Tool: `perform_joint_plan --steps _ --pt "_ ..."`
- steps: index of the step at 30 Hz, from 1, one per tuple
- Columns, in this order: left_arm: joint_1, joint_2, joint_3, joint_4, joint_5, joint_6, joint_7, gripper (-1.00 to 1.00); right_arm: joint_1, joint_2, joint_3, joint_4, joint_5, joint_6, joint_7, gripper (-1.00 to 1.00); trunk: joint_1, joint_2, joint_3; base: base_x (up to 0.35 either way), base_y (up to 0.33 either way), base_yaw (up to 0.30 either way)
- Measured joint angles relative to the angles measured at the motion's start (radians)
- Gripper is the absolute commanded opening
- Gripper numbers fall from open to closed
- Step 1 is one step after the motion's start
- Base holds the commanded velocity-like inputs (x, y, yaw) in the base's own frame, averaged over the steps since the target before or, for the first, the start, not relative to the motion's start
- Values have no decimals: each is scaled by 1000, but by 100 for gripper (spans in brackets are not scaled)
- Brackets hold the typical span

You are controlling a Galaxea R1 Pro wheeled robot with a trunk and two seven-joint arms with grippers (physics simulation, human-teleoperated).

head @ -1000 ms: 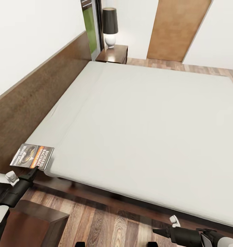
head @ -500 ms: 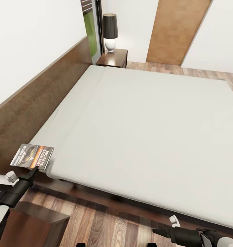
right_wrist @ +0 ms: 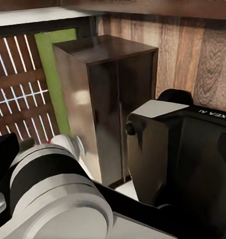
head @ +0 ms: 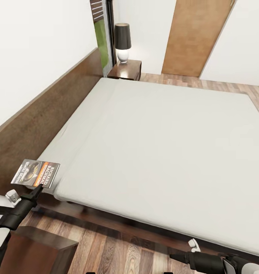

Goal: In the bedroom, move the book from the bed onto either nightstand, and place the two sandals side by side next to the bed.

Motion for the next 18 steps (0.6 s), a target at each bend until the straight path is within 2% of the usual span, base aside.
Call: perform_joint_plan --steps 12,15,18 --pt "1 -3 -6 -5 -10 5 -5 -100 0 0 0 0 0 4 0 100 -46 84 57 0 0 0" --pt "1 -3 -7 -6 -35 8 -6 -100 0 0 0 0 0 4 0 100 -58 105 71 0 0 0" --pt "1 -4 -9 -3 -87 10 -9 -100 0 0 0 0 0 4 -1 100 -69 126 85 0 0 0"
